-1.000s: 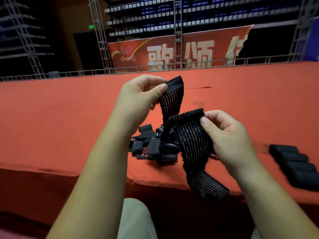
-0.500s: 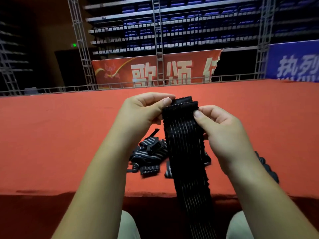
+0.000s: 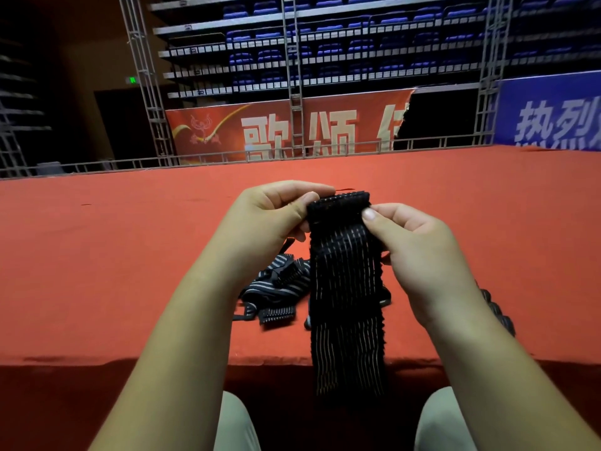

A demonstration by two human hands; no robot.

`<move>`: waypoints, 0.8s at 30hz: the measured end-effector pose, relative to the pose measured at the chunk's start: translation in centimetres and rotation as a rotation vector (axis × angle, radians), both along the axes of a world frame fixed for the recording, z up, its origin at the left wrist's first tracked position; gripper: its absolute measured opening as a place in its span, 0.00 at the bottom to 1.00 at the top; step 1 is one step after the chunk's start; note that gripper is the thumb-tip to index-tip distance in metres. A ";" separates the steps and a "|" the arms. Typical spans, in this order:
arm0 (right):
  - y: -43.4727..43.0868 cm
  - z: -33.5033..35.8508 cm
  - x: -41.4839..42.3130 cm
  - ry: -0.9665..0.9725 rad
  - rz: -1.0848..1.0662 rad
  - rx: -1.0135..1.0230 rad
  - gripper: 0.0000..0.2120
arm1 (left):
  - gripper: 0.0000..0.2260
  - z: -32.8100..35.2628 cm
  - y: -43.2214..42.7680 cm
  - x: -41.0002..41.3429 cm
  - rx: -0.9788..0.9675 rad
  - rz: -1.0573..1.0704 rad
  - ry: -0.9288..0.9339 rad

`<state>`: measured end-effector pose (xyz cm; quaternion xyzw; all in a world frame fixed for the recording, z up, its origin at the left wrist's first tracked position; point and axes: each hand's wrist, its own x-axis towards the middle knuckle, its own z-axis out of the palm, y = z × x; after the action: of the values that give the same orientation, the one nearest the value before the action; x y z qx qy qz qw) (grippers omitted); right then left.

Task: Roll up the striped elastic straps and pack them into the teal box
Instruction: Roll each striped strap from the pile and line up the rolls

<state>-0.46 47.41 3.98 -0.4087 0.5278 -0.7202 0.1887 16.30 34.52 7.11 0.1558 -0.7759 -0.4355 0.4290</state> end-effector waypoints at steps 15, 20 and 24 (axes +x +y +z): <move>-0.6 -1.0 0.0 -0.034 -0.012 0.045 0.08 | 0.15 -0.3 2.1 0.5 -0.002 0.037 -0.041; -0.7 -1.4 0.0 -0.059 -0.004 0.052 0.08 | 0.07 -0.3 2.6 0.8 -0.068 0.080 -0.040; -0.8 -1.7 0.0 -0.072 0.007 0.062 0.08 | 0.08 -0.6 2.6 0.8 -0.073 0.123 -0.040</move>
<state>-0.42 46.61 2.33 -0.3781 0.5414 -0.7172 0.2227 17.14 37.16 6.51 0.1962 -0.7885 -0.3766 0.4449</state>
